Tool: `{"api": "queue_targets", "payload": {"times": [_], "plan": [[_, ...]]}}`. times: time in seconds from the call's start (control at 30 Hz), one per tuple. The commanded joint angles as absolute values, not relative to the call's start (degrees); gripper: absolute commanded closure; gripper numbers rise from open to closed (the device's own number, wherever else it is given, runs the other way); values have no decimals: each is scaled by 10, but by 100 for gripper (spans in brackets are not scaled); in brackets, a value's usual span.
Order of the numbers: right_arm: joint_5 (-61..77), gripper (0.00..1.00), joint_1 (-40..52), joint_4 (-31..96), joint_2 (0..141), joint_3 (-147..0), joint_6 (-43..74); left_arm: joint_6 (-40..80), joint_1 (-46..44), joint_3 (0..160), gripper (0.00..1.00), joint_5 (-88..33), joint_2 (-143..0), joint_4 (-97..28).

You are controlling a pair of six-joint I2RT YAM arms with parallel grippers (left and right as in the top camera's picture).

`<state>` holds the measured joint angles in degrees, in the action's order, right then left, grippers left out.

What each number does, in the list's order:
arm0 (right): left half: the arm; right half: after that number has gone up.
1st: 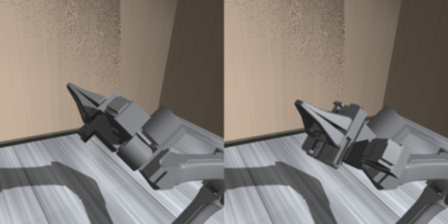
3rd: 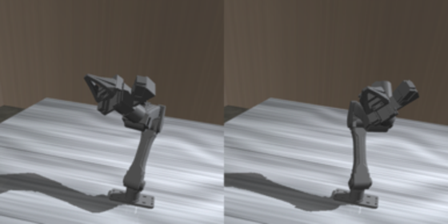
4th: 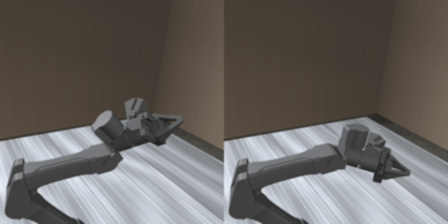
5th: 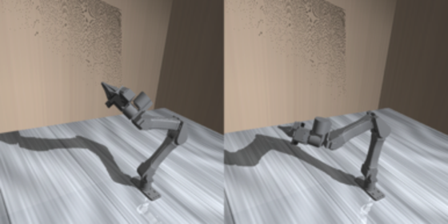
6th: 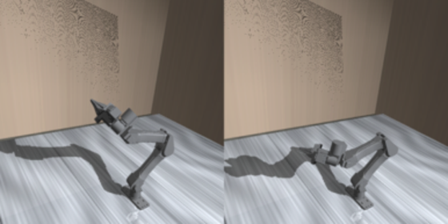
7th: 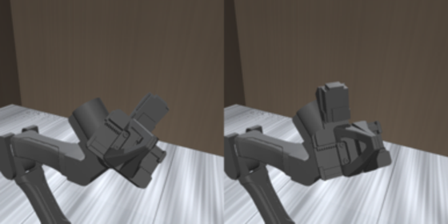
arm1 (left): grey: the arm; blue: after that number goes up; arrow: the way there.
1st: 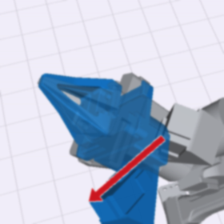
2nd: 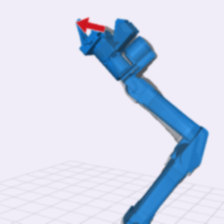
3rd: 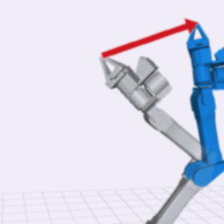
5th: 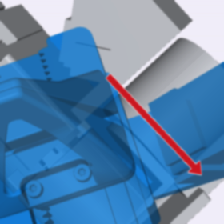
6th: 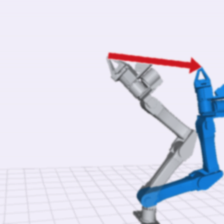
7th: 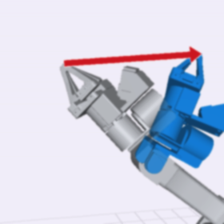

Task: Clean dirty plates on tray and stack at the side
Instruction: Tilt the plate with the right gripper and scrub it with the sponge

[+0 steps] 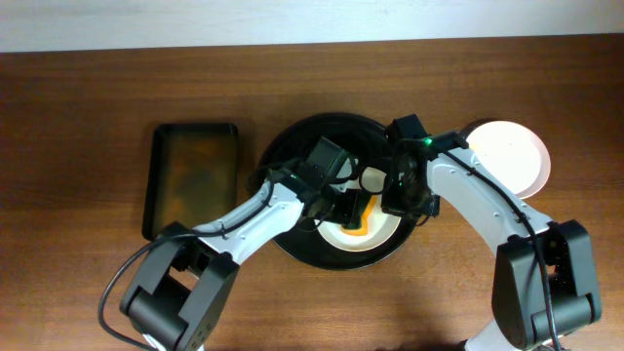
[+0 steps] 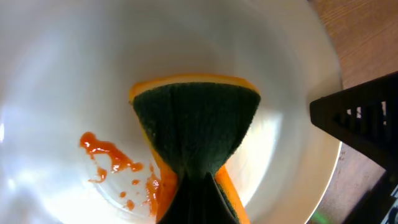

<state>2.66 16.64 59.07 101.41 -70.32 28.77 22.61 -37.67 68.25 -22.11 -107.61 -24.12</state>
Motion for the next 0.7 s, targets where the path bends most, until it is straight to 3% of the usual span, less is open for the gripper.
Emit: {"api": "queue_targets", "payload": {"times": [0.0,0.1,0.27,0.67], "plan": [[28,96,169,596,1008,-704,294,234,-387,685,100,-163,-1098,-244],[30,96,169,597,1008,-704,294,233,-386,685,100,-57,-1098,-247],[30,96,169,598,1008,-704,294,233,-368,685,100,21,-1098,-246],[30,96,169,599,1008,-704,290,233,-311,688,100,-56,-1049,-124]]}}
